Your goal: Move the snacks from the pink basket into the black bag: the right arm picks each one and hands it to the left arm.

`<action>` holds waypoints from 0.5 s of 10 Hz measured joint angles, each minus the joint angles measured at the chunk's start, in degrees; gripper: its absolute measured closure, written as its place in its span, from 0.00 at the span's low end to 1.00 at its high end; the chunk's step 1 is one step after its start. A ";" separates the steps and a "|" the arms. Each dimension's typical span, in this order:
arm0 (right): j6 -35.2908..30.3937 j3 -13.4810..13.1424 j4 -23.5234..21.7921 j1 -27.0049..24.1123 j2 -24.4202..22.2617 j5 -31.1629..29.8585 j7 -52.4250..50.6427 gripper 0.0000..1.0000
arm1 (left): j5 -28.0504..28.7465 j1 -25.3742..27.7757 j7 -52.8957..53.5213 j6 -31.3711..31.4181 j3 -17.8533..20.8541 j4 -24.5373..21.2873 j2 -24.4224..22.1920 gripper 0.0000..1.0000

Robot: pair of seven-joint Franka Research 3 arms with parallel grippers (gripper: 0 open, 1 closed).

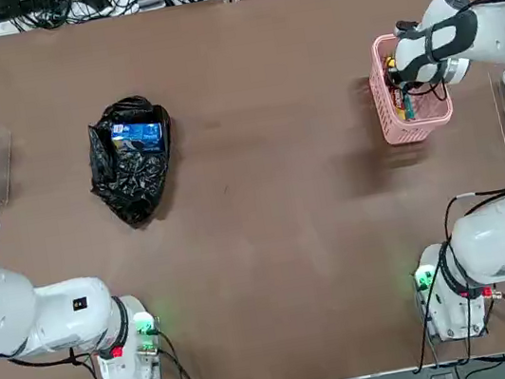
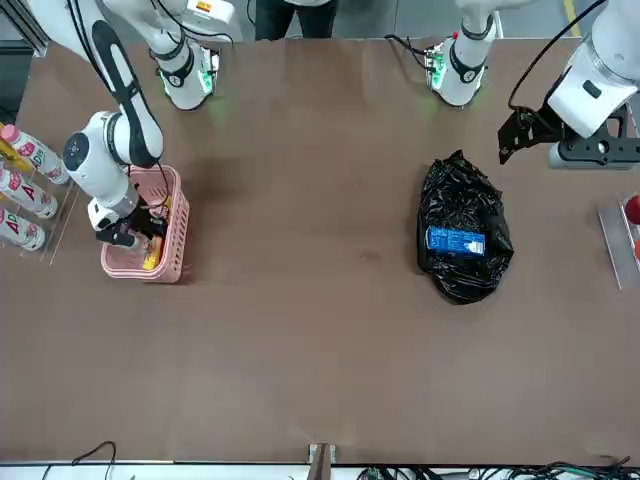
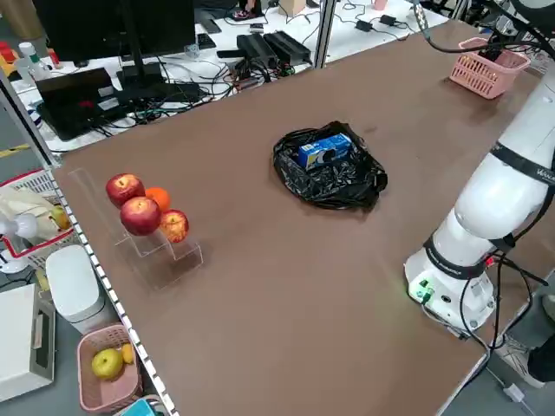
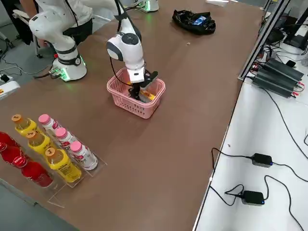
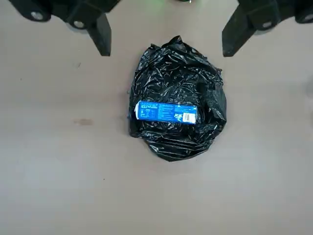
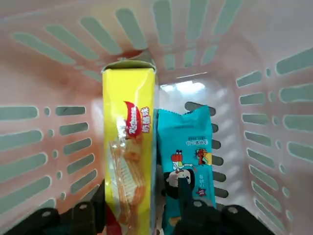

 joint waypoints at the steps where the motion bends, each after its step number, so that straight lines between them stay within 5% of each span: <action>1: 0.03 0.00 0.02 0.00 0.08 0.00 0.00 0.42 | 0.00 -0.05 0.00 -0.01 -0.01 -0.02 0.01 0.00; 5: 0.03 0.01 0.08 0.00 0.09 0.01 0.00 0.54 | 0.54 -0.14 0.00 -0.02 -0.04 -0.02 0.02 0.00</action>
